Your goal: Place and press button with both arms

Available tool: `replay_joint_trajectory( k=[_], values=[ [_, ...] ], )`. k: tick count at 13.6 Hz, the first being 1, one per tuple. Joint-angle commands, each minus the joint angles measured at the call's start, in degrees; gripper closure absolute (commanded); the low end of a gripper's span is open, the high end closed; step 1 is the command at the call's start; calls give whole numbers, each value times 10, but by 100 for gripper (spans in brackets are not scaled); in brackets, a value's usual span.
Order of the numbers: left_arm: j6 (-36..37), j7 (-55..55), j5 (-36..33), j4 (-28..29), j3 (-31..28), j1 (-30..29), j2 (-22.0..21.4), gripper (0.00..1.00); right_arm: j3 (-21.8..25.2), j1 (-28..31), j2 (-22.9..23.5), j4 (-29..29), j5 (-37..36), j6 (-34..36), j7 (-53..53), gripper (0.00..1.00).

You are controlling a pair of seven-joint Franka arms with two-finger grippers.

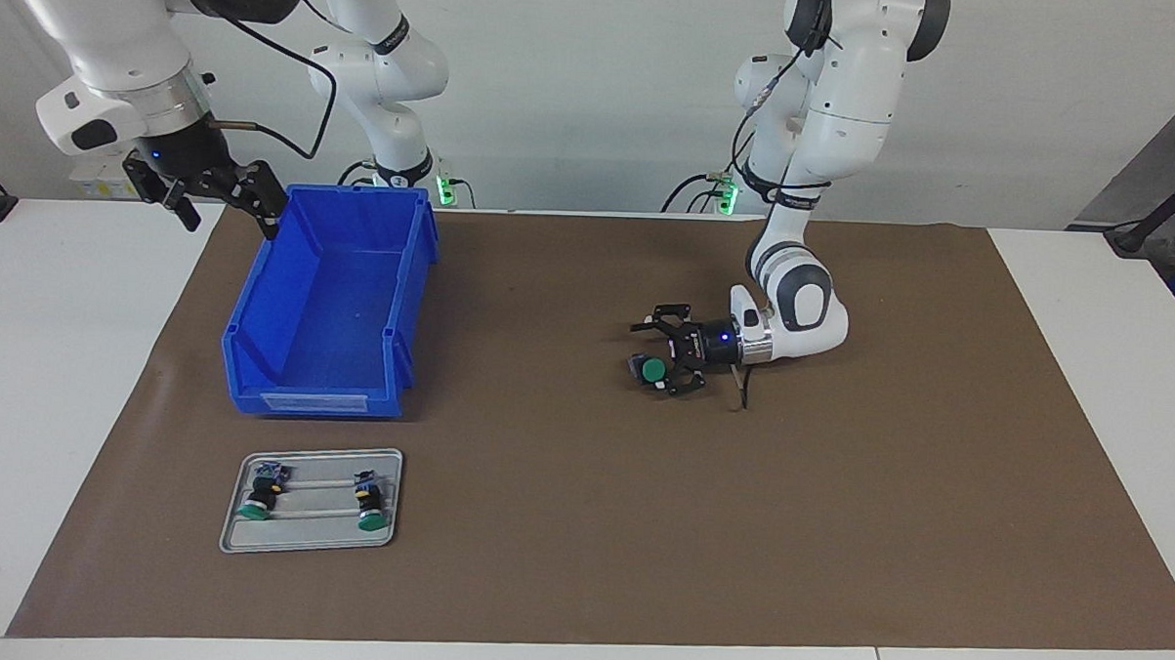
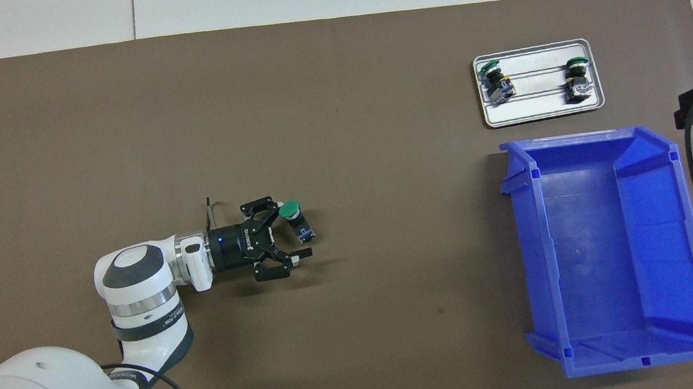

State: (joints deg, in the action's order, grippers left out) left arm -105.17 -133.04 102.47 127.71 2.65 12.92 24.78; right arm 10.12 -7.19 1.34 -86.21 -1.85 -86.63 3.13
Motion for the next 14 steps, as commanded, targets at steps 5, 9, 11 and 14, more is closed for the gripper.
replay_joint_trajectory(
  k=[5, 9, 11, 14],
  values=[
    [-6, -7, 1, -5, 17, -7, -6, 0, -3, 2, -9, -8, 4, 4, 3, 0],
    [-5, -7, 4, 2, 17, -4, -18, 0, -3, 2, -9, -8, 4, 4, 3, 0],
    [-3, -8, 4, 8, 17, -3, -24, 0, -3, 2, -9, -8, 4, 4, 3, 0],
    [-3, -10, 4, 17, 17, -2, -25, 0, -3, 2, -9, -9, 4, 4, 3, 0]
  ],
)
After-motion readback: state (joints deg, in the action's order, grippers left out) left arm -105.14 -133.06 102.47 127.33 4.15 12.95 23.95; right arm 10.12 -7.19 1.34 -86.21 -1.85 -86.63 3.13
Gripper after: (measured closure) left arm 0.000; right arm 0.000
